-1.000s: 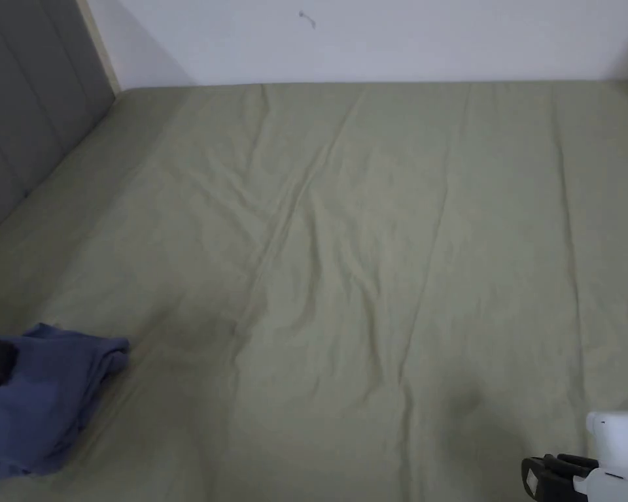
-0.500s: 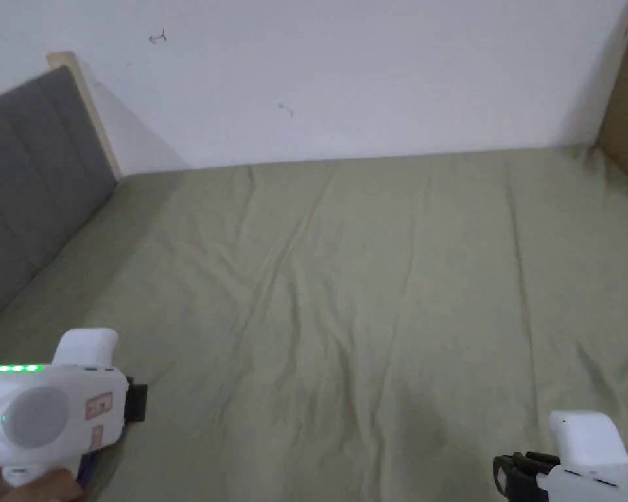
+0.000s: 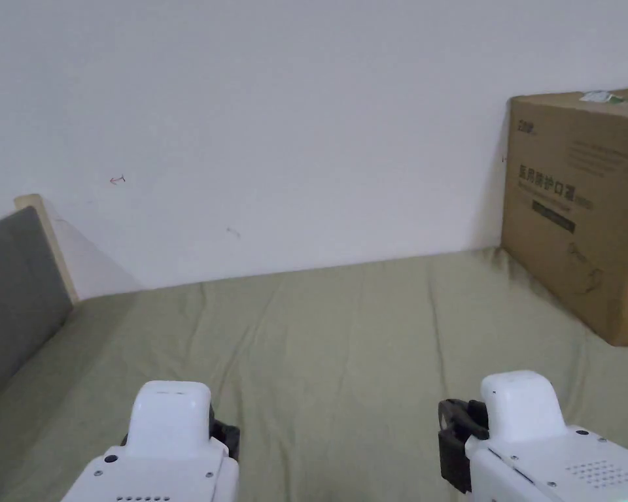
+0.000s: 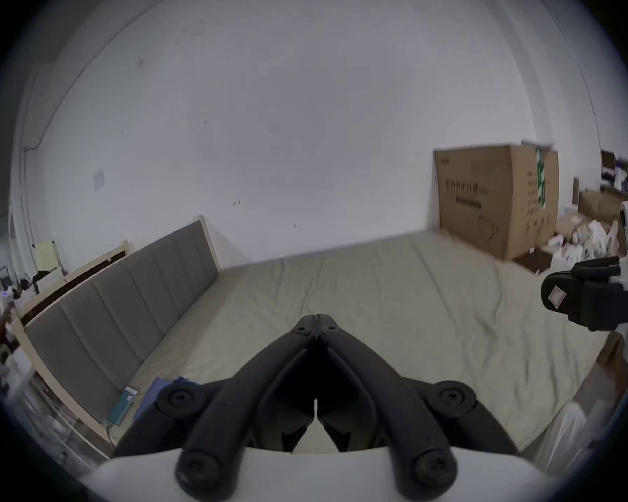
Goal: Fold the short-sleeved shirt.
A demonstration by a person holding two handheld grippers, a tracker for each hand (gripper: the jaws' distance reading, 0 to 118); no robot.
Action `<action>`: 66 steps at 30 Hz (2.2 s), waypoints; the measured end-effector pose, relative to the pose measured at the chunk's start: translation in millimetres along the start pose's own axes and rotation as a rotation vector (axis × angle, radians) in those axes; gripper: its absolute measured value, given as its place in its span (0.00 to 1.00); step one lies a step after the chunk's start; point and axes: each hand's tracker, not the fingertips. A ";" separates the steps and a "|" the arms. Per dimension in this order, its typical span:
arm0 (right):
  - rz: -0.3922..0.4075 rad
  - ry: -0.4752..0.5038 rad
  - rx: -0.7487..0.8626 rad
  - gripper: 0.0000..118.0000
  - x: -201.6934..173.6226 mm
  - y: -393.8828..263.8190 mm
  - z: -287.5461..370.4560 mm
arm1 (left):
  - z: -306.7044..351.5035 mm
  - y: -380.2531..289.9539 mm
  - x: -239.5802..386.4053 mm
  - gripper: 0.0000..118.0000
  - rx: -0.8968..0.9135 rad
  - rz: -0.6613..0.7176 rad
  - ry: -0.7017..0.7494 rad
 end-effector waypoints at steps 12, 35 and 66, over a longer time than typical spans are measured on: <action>0.048 -0.092 0.155 0.03 -8.0 24.5 65.4 | 54.3 18.7 21.4 0.00 0.105 0.114 0.036; 0.068 -0.119 0.154 0.76 -4.0 19.2 53.5 | 63.4 20.0 13.4 0.90 0.082 0.120 0.019; 0.085 -0.146 0.149 0.97 -1.0 18.1 39.0 | 55.3 32.0 20.6 0.96 0.018 0.129 0.018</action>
